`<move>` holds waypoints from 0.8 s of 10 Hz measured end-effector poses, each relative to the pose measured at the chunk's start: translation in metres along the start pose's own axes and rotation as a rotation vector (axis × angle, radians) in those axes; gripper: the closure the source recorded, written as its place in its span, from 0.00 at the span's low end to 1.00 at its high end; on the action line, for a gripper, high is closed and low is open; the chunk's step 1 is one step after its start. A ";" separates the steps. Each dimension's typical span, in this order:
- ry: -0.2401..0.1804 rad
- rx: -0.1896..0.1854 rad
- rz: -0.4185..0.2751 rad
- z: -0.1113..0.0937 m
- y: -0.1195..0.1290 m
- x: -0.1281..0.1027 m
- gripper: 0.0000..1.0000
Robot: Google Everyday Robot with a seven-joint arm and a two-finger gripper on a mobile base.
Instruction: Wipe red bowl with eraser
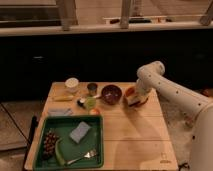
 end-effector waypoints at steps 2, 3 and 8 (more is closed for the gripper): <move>-0.033 -0.003 0.017 -0.005 0.001 0.008 1.00; -0.045 -0.001 0.024 -0.007 0.000 0.010 1.00; -0.051 0.020 0.068 -0.024 -0.025 0.034 1.00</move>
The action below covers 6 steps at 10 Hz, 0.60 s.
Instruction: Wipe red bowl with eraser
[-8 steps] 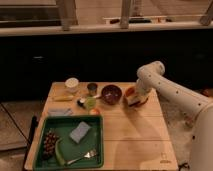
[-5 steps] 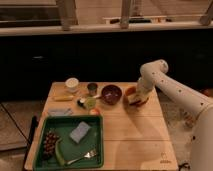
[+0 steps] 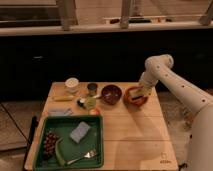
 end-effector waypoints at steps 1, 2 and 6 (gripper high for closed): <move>0.006 0.001 0.005 0.001 -0.007 0.002 1.00; 0.014 0.000 0.009 0.003 -0.015 0.003 1.00; 0.024 -0.013 -0.029 0.011 -0.032 -0.010 1.00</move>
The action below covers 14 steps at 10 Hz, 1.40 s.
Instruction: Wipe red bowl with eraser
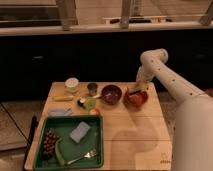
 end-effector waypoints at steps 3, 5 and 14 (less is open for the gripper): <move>-0.026 -0.027 -0.073 0.009 0.011 -0.020 1.00; -0.039 -0.044 -0.080 0.013 0.028 -0.018 1.00; 0.029 -0.010 0.077 0.007 0.024 0.038 1.00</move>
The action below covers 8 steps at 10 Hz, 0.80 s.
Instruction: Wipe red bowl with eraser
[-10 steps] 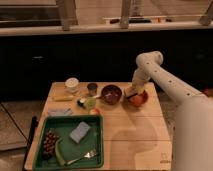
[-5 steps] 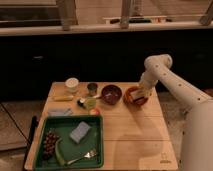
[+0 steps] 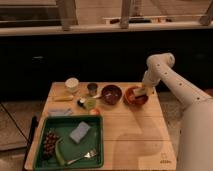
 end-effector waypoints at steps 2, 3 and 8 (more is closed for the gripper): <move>0.004 0.021 0.016 0.003 -0.013 -0.006 1.00; 0.005 0.024 0.009 0.004 -0.017 -0.012 1.00; -0.007 -0.017 -0.115 0.014 -0.001 -0.050 1.00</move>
